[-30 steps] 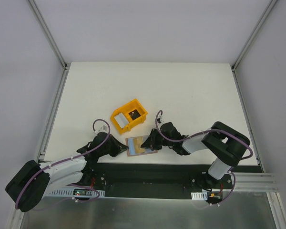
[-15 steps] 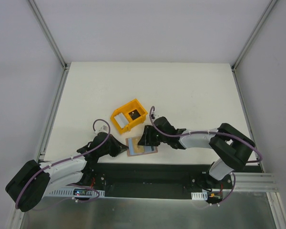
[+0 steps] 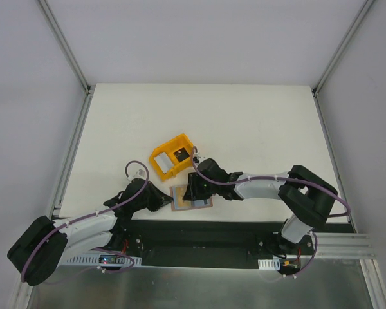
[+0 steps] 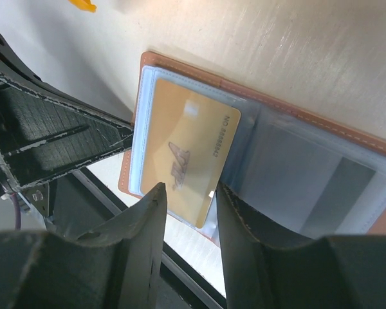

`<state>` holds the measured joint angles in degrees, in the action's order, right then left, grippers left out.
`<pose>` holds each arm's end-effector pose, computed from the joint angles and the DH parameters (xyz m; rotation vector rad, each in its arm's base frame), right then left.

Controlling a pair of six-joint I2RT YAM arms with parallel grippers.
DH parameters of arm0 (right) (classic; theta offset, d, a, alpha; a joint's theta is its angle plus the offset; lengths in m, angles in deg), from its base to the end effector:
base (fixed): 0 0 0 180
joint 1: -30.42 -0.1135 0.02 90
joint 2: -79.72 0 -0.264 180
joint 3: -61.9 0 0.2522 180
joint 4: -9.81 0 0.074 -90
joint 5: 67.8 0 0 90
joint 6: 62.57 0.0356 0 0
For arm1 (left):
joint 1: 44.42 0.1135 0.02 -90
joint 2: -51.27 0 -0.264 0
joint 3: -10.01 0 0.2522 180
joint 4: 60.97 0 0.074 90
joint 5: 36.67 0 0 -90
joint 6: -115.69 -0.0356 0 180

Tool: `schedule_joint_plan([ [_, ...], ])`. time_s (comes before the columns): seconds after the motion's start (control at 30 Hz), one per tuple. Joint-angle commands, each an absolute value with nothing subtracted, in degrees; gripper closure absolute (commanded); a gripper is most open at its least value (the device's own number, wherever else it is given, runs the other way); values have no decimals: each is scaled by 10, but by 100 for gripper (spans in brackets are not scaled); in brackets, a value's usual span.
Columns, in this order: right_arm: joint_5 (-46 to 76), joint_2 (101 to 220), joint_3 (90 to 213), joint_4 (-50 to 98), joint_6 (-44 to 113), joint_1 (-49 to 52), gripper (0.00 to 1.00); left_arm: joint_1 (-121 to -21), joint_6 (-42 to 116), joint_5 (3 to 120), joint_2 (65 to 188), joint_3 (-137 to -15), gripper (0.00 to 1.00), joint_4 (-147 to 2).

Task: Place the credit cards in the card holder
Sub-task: Insert the credit card into the card holder.

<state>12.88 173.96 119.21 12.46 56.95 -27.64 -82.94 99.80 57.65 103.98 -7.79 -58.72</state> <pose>0.1672 0.2790 0.1557 -0.6945 2.3494 0.9416 0.1228 -0.1012 0.1201 -0.6868 2.3019 -1.1430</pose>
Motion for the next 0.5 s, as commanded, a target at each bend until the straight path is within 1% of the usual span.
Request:
schedule_joint_plan([
  [0.0, 117, 1740, 1216, 124, 538, -289, 61, -826, 980, 567, 1053, -67, 100, -626],
  [0.13, 108, 1746, 1224, 122, 517, -291, 61, -826, 979, 569, 1056, -67, 100, -623],
  [0.23, 162, 1732, 1236, 187, 509, -291, 60, -826, 977, 573, 1053, -68, 100, -622],
  [0.33, 218, 1706, 1246, 266, 501, -293, 54, -826, 978, 574, 1045, -66, 100, -623],
  [0.4, 262, 1687, 1252, 287, 492, -300, 51, -826, 979, 576, 1037, -64, 100, -623],
  [0.43, 280, 1686, 1259, 306, 491, -306, 46, -826, 979, 577, 1030, -63, 100, -622],
  [0.47, 294, 1688, 1272, 323, 490, -313, 43, -826, 978, 577, 1027, -64, 100, -622],
])
